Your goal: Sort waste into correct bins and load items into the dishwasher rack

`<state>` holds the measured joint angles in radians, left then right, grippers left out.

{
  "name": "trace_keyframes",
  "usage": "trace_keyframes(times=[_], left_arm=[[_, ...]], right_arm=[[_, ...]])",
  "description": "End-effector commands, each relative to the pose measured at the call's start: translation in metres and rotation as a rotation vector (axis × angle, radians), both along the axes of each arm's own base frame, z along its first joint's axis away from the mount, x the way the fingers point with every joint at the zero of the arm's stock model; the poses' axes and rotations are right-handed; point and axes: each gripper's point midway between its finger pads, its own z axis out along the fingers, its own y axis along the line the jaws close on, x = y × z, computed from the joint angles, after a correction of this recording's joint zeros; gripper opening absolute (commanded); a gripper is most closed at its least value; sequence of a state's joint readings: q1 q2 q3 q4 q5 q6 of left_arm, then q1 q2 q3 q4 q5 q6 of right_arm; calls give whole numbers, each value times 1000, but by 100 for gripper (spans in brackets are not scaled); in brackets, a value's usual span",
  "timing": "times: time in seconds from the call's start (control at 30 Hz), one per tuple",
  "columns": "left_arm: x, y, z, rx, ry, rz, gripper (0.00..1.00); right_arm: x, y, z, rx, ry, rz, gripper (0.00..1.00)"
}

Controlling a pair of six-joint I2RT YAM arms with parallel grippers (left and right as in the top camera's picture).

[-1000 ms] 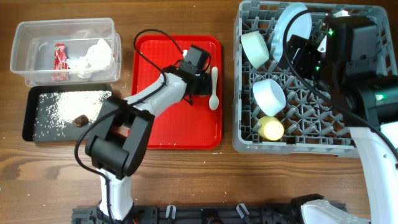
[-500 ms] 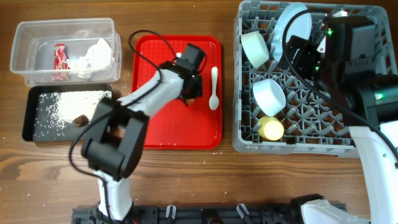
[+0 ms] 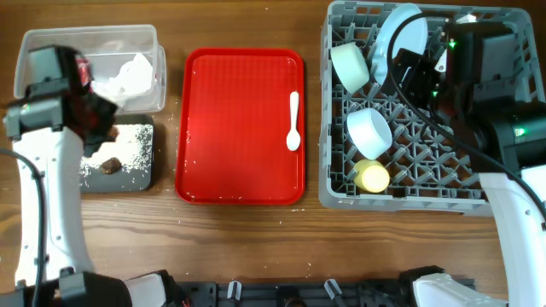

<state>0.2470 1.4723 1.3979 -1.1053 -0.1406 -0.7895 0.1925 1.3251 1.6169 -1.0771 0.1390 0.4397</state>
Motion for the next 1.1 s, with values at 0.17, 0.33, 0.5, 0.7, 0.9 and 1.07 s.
trace_keyframes(times=[0.17, 0.33, 0.5, 0.7, 0.9, 1.07], left_arm=[[-12, 48, -115, -49, 80, 271, 4], [-2, 52, -151, -58, 114, 274, 4], [-2, 53, -169, -62, 151, 276, 4], [4, 56, -170, -50, 128, 277, 31], [12, 59, -152, -20, 98, 211, 63], [12, 59, -102, 28, 5, 160, 70]], right_arm=[[10, 52, -19, 28, 58, 208, 100], [16, 121, -47, 13, 105, 379, 100], [24, 186, -88, -6, 152, 503, 99], [36, 214, -139, -31, 232, 532, 99], [42, 223, -188, -40, 329, 502, 94], [41, 224, -232, -44, 430, 450, 90]])
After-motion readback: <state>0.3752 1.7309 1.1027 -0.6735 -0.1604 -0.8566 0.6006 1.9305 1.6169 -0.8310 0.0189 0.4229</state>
